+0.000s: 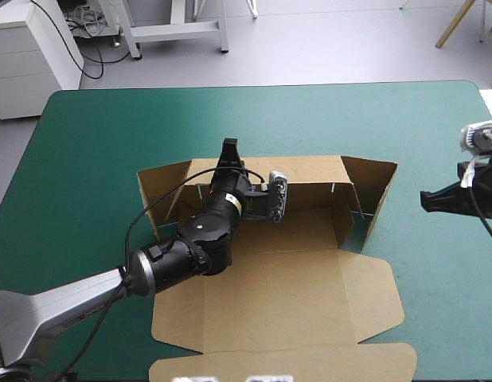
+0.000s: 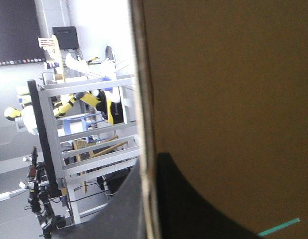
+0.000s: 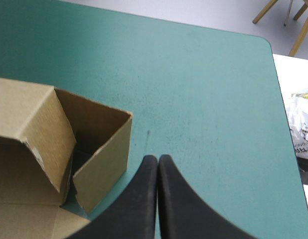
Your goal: Fold the box
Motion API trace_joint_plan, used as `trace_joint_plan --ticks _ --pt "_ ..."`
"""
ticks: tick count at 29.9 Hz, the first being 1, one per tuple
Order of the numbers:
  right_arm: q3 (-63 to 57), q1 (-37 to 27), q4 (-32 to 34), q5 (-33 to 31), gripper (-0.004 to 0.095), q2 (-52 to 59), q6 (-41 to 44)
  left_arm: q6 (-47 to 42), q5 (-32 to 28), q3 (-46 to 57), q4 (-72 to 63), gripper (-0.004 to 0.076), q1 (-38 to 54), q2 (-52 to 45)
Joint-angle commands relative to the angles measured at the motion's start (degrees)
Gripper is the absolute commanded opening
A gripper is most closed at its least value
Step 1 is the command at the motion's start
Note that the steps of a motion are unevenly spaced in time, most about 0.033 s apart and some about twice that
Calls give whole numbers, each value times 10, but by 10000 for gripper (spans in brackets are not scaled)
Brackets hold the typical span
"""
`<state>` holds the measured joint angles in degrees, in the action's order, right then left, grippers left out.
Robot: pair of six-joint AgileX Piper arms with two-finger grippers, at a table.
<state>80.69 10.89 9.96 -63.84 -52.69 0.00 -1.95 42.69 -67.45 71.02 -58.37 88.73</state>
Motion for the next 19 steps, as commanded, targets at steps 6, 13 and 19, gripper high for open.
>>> trace_joint_plan --ticks 6,13,19 --pt "164 -4 -3 -15 -20 -102 -28 -60 -18 17 68 -10 -7 -27" --pt "299 -4 -39 -52 -20 -237 -44 -75 -18 17 67 -10 -7 -27" --pt "333 -4 -106 -52 -20 -338 -55 -88 -17 17 66 -10 -7 -27"
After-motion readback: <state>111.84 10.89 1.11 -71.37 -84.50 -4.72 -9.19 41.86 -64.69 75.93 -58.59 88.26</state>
